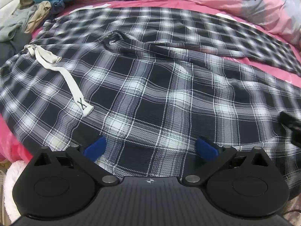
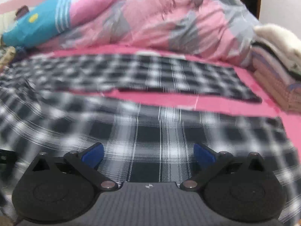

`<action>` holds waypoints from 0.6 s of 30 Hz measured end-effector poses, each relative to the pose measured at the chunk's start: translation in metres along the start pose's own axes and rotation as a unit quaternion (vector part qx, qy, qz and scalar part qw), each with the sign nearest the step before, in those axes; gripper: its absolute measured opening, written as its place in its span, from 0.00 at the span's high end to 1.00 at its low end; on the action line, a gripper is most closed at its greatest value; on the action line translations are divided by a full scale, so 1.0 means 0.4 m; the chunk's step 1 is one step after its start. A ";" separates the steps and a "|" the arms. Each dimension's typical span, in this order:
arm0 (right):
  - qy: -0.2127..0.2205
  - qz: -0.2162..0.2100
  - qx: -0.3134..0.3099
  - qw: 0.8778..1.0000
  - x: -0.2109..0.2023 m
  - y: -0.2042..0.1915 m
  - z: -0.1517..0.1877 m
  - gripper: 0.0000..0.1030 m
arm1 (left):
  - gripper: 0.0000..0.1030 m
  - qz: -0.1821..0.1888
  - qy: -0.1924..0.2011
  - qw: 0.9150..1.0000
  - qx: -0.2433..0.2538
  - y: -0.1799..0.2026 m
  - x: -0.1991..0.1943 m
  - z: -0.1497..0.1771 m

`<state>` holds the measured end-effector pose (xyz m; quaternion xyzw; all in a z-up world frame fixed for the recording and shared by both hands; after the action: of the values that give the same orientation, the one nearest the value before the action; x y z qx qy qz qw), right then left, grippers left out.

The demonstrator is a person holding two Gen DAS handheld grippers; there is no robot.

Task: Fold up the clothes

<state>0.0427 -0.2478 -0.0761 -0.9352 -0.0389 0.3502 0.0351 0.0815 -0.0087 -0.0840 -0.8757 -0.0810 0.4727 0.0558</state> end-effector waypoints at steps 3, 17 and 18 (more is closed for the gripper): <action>0.019 0.005 0.004 1.000 0.003 -0.002 0.027 0.00 | 0.00 -0.001 0.002 1.000 0.001 0.003 -0.003 0.002; 0.068 -0.016 0.010 0.998 -0.124 -0.018 0.165 0.00 | 0.00 -0.007 0.013 1.000 0.007 0.005 0.002 0.004; 0.067 -0.015 0.005 0.998 -0.129 -0.021 0.172 0.00 | 0.00 -0.007 0.013 1.000 0.007 0.006 0.002 0.005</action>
<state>-0.0419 -0.2417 -0.0934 -0.9557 -0.0487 0.2863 0.0476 0.0807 -0.0109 -0.0862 -0.8809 -0.0835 0.4611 0.0661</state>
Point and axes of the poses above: each gripper's, at about its wrist camera, not at the fingertips, and x roughly the way its jaws point, y to its right, z to its underside, the point moved 1 cm from there along x, roughly the way its jaws point, and after that the axes turned 12 degrees about -z, right-handed, at the moved point
